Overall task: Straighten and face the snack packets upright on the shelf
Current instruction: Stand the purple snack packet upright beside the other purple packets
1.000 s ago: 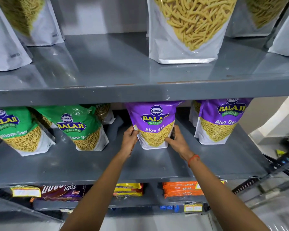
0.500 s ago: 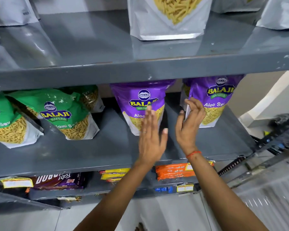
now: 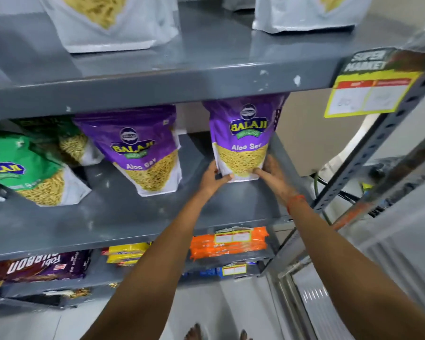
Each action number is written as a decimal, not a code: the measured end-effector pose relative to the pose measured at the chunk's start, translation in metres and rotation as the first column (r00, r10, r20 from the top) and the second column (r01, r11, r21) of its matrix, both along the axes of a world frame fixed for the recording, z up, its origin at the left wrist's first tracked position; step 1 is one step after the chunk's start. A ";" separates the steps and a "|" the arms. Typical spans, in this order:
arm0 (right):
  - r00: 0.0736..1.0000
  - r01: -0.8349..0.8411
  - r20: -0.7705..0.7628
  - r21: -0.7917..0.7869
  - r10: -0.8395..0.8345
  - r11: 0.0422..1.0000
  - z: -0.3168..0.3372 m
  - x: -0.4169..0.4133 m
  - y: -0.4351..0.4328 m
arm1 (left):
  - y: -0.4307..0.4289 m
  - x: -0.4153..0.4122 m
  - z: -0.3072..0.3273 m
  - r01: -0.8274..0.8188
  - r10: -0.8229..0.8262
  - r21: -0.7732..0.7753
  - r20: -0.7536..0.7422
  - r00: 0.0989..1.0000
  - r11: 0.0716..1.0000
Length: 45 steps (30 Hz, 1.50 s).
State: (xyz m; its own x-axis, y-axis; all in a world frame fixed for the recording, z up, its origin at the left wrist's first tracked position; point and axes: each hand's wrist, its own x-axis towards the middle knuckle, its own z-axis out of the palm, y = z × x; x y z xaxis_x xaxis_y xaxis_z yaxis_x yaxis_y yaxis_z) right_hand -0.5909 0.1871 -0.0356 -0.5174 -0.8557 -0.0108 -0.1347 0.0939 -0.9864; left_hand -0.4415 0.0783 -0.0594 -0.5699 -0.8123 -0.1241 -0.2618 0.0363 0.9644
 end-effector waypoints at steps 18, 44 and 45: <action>0.996 -0.066 0.064 -0.023 0.068 0.998 -0.030 0.017 0.099 | 0.123 0.041 -0.010 -0.026 0.033 -0.134 0.055 0.998 0.991; 0.875 0.064 -0.458 -0.216 -0.159 0.974 0.004 0.220 -0.058 | -0.015 0.202 -0.001 -0.585 0.548 -0.266 -0.205 0.811 0.766; 0.911 0.082 -0.392 -0.141 -0.131 0.987 -0.001 0.219 -0.073 | -0.031 0.210 -0.006 -0.497 0.479 -0.235 -0.134 0.868 0.835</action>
State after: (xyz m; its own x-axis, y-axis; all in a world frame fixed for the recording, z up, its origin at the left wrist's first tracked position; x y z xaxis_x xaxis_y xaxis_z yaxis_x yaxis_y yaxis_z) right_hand -0.3724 0.1144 -0.0363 -0.5454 -0.7774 0.3132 -0.5144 0.0154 -0.8574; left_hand -0.2320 0.0471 -0.0652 -0.0905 -0.9849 0.1475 -0.2454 0.1656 0.9552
